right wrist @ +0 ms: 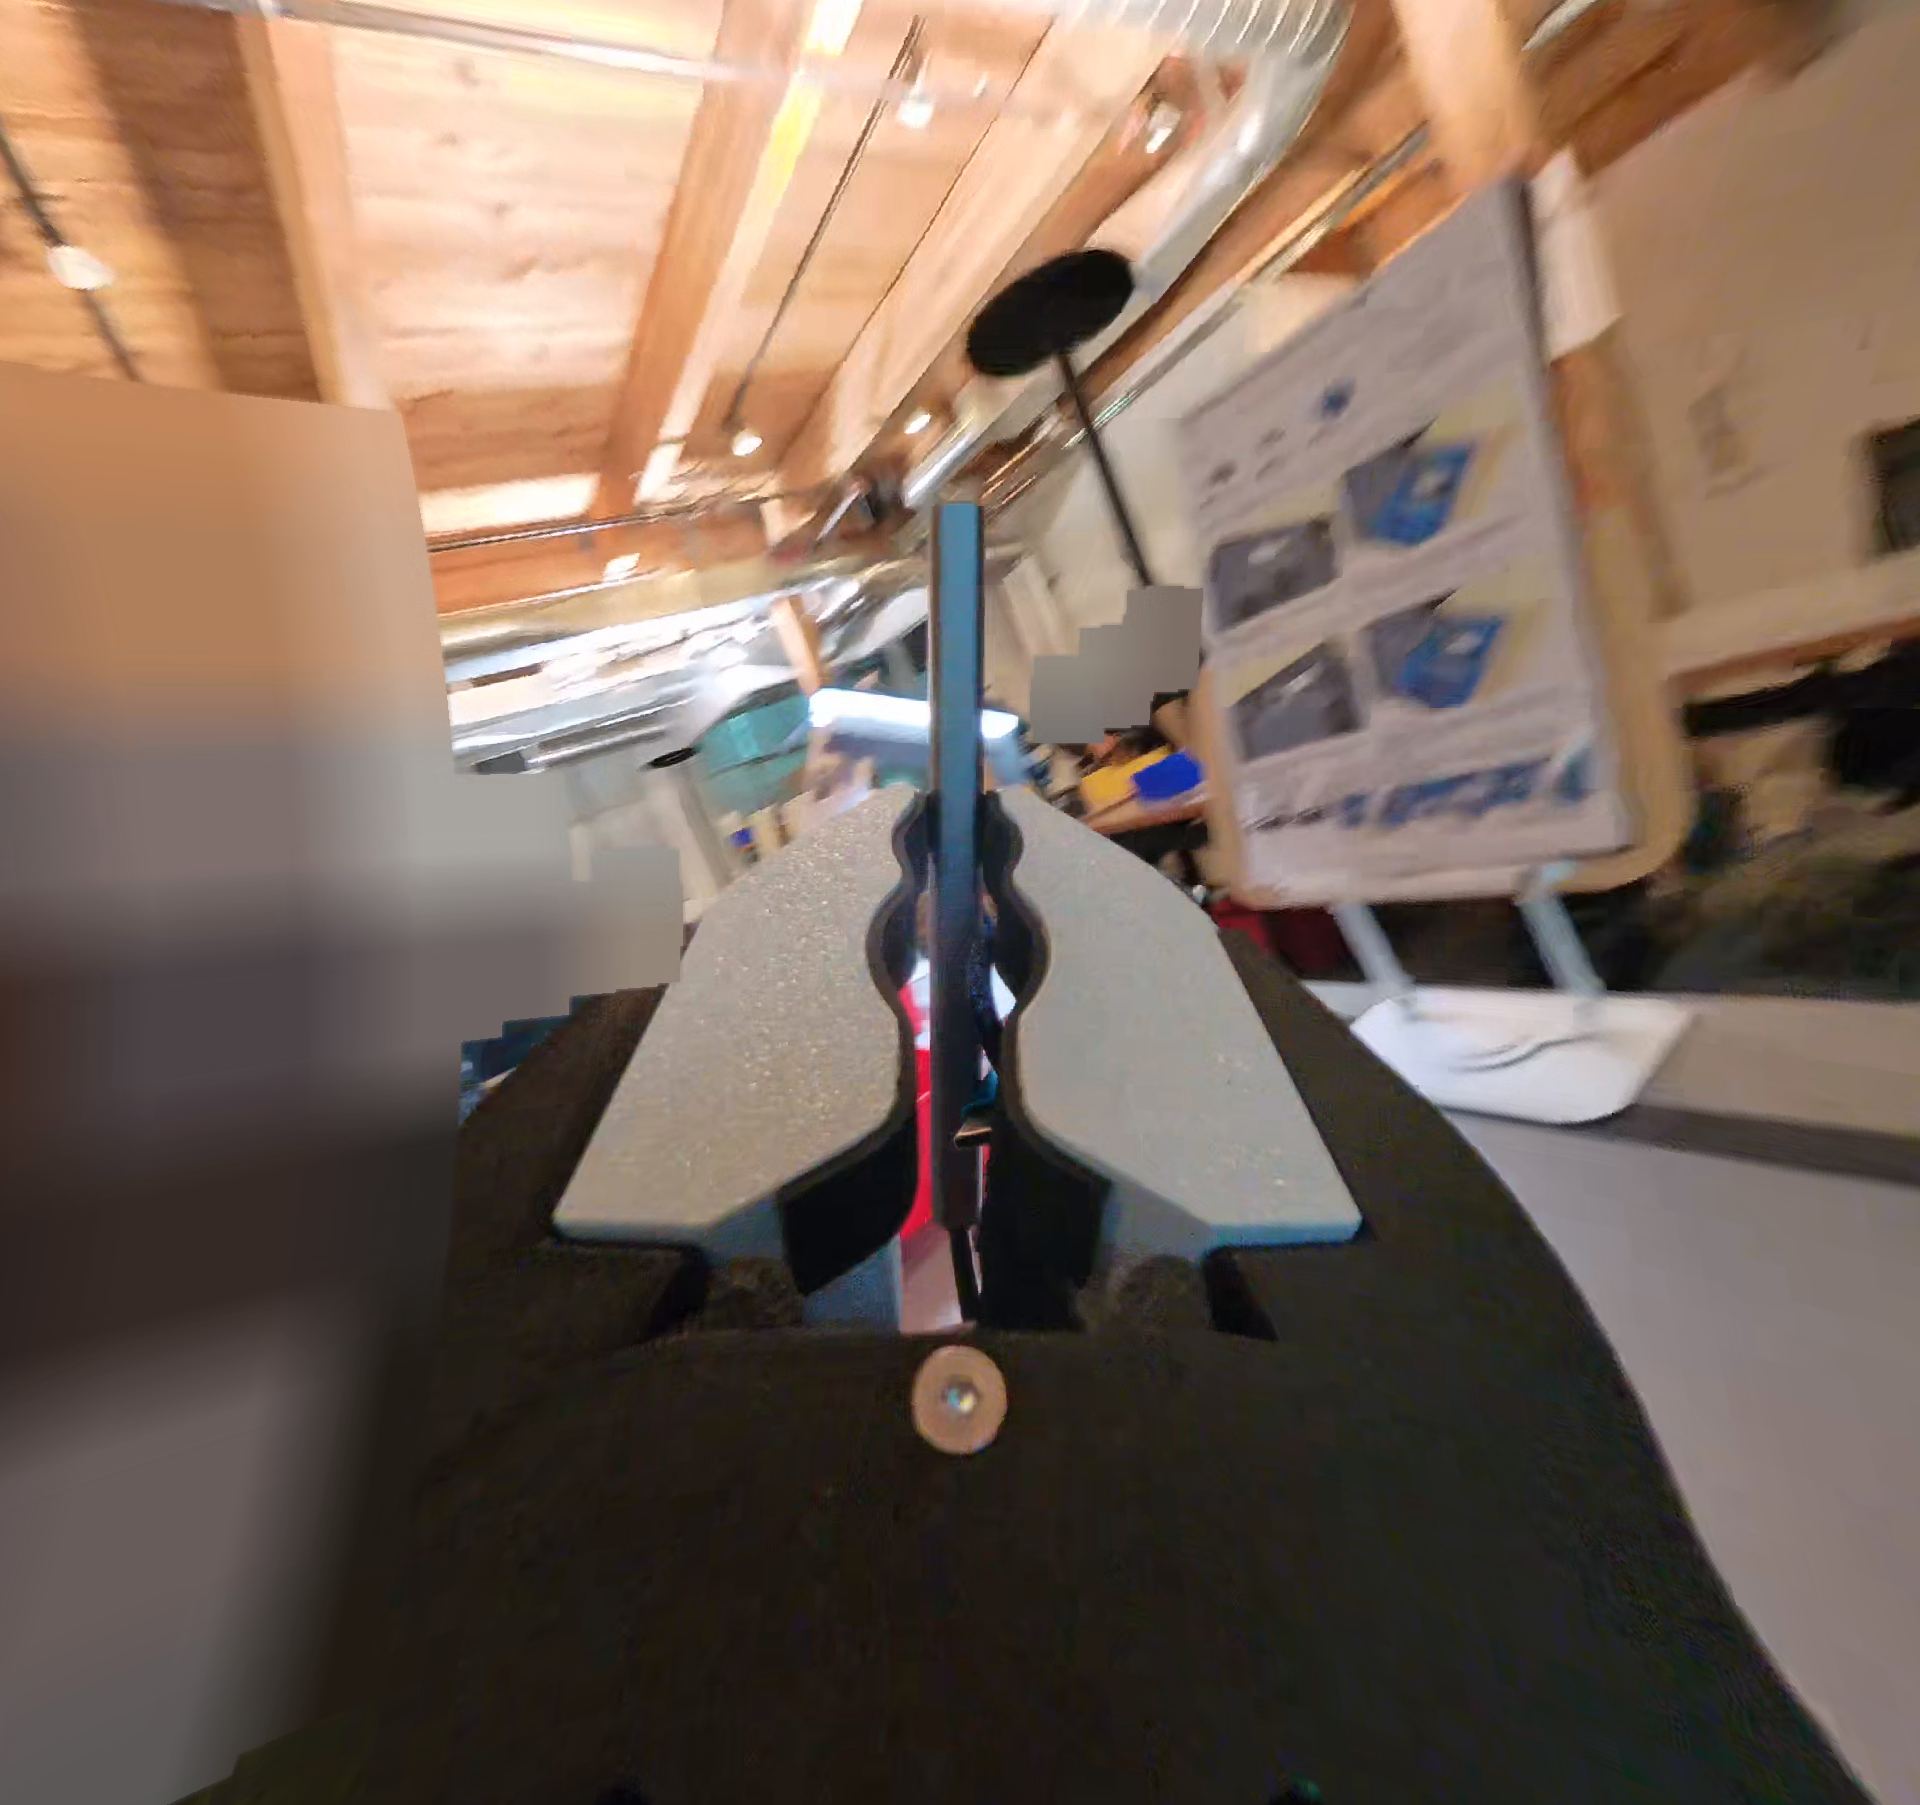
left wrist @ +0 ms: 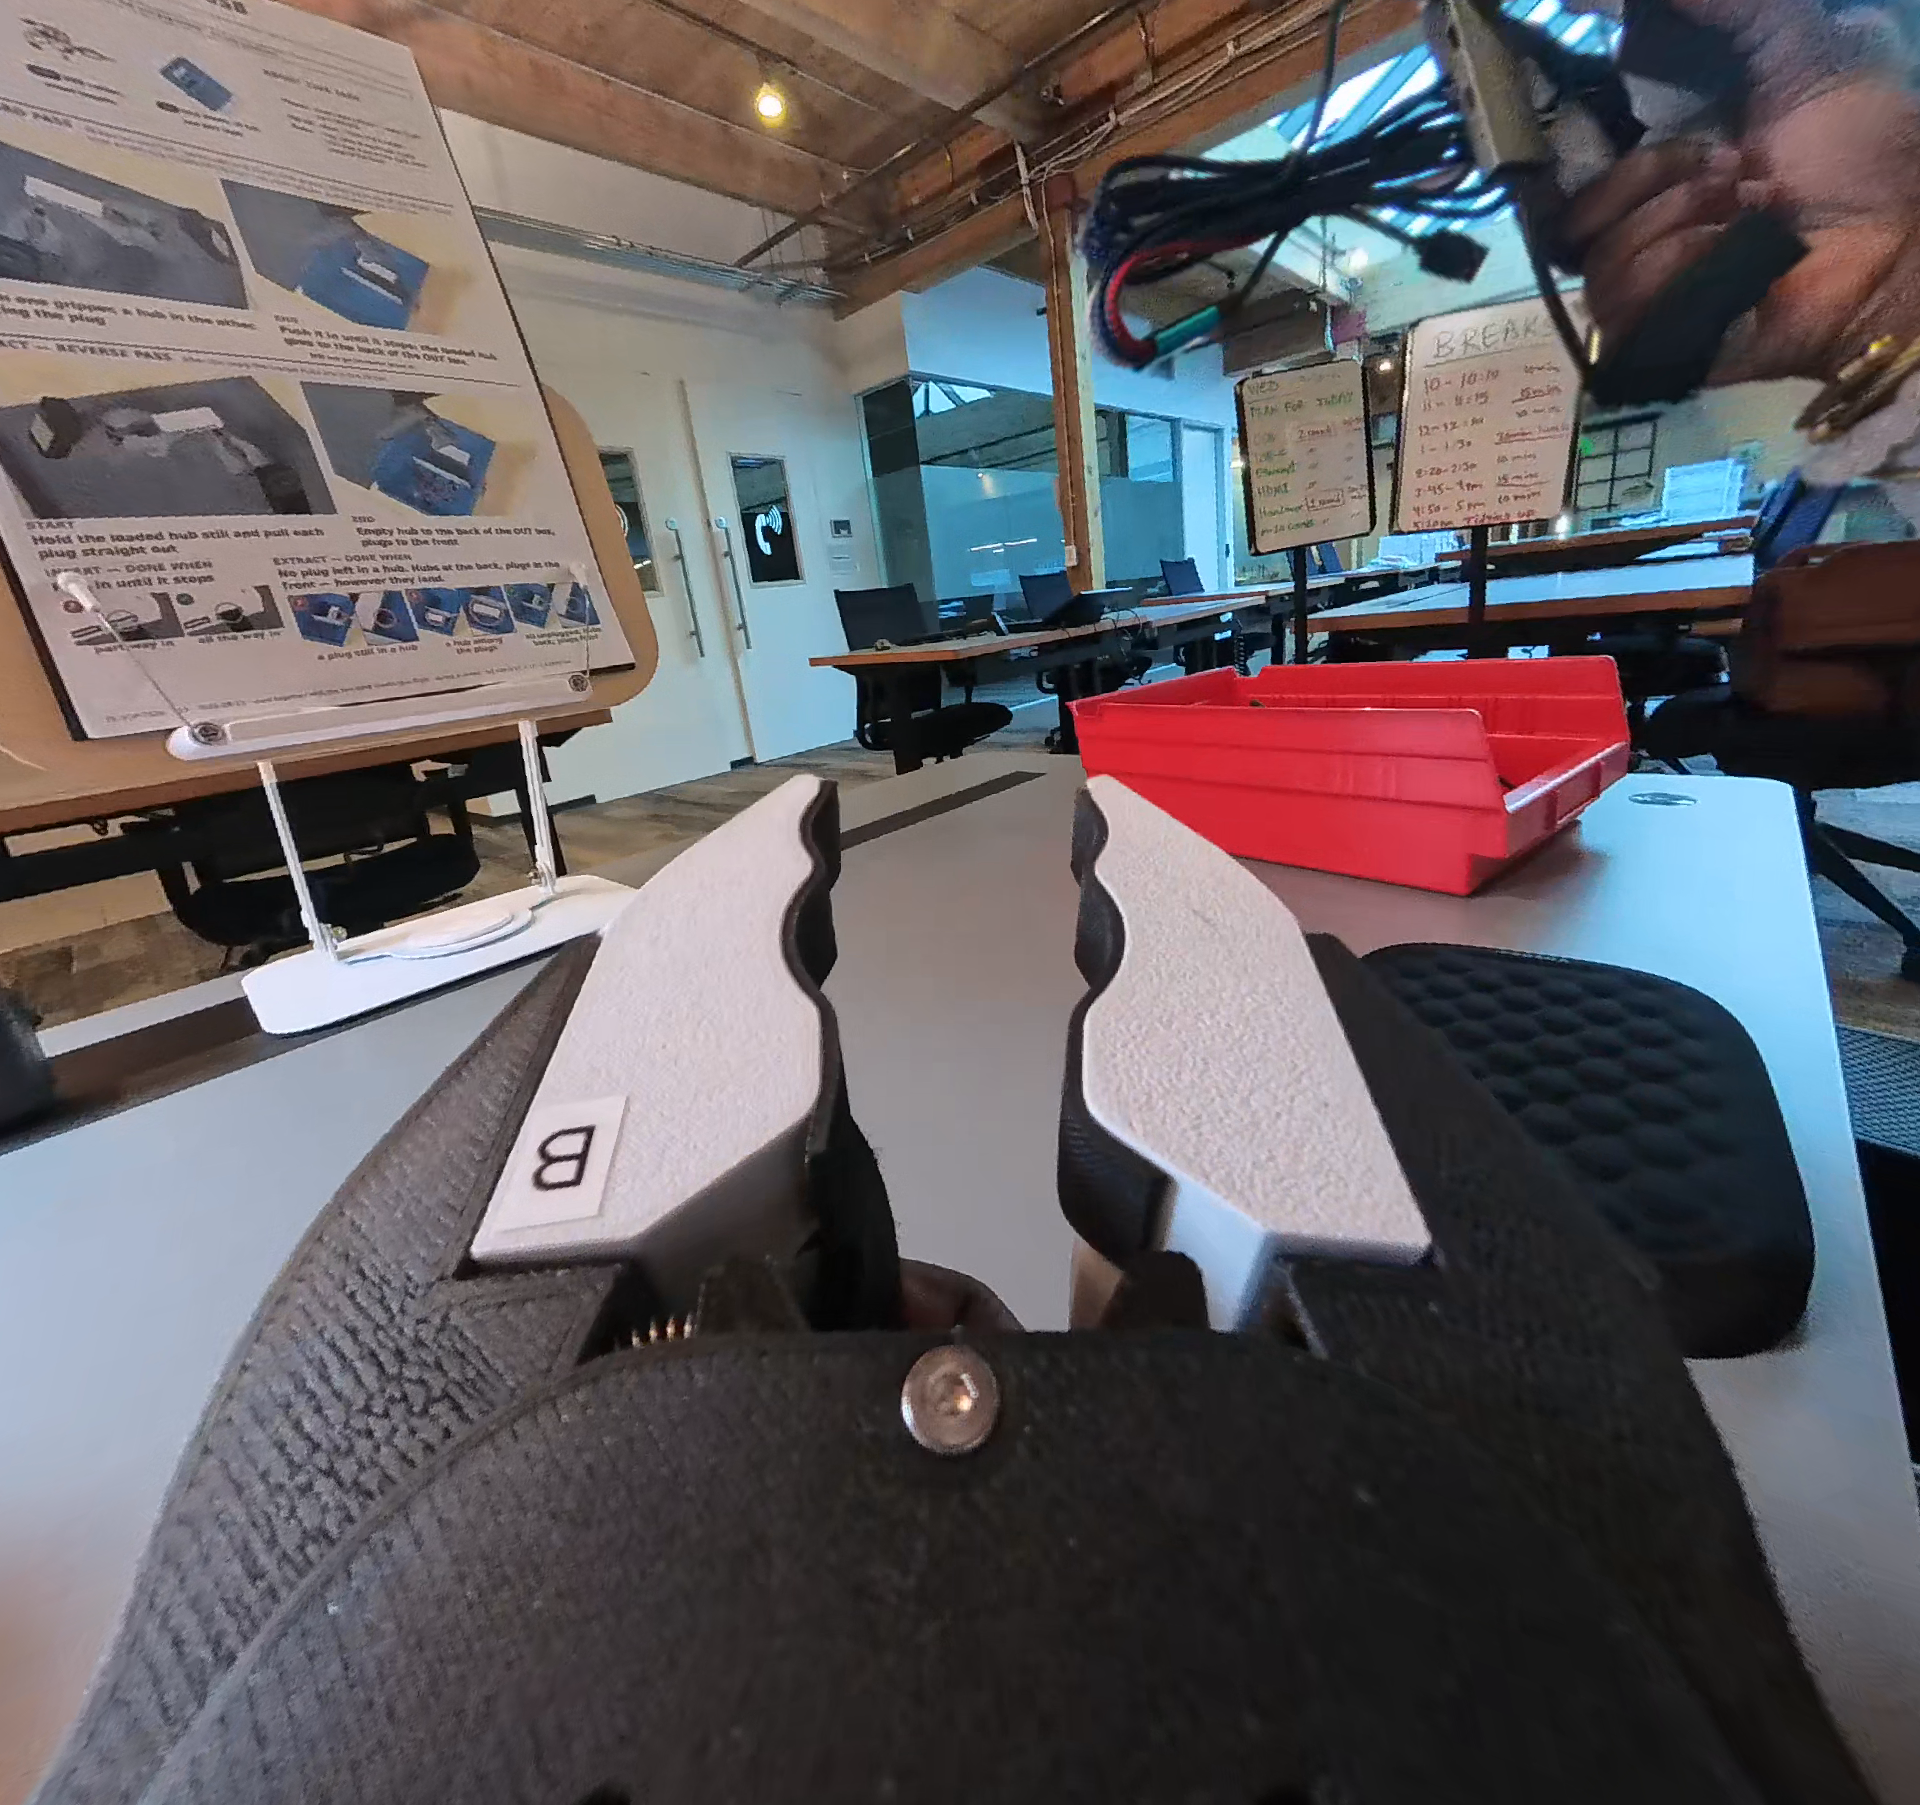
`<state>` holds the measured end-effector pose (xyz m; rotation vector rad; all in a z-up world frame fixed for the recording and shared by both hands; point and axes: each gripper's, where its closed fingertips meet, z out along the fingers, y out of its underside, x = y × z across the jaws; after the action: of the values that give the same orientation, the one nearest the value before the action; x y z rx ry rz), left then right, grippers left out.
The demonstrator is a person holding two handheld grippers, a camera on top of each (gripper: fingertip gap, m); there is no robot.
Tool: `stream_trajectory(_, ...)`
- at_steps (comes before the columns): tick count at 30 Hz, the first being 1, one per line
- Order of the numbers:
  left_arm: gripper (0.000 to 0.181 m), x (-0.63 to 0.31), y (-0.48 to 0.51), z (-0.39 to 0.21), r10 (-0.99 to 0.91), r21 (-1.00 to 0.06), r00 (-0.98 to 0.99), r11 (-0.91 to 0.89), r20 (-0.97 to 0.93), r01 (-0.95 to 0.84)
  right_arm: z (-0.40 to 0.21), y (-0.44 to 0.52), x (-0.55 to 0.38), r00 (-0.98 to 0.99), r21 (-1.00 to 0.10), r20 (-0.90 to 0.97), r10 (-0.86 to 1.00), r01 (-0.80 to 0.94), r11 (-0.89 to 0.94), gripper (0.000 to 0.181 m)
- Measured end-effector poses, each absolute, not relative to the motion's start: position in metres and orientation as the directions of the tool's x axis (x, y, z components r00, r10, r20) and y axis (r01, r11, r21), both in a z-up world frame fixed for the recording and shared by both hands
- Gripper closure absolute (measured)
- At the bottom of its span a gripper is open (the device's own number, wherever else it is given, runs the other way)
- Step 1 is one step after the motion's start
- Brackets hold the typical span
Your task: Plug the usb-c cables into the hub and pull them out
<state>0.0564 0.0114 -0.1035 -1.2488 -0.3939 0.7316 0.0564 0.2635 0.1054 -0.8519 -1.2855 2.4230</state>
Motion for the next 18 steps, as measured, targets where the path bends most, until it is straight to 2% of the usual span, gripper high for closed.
stream_trajectory(4, 0.139, 0.056, 0.009, -0.102, 0.699, -0.946, 0.707, 0.145, -0.110, -0.290, 0.116, 0.317, 0.057, -0.688, -0.826, -0.322, 0.650, -0.132, -0.549, 0.173)
stream_trajectory(18, 0.141, 0.057, 0.014, -0.105, 0.696, -0.944, 0.702, 0.110, -0.151, -0.312, 0.087, 0.374, 0.064, -0.535, -0.817, -0.318, 0.783, -0.264, -0.513, 0.172)
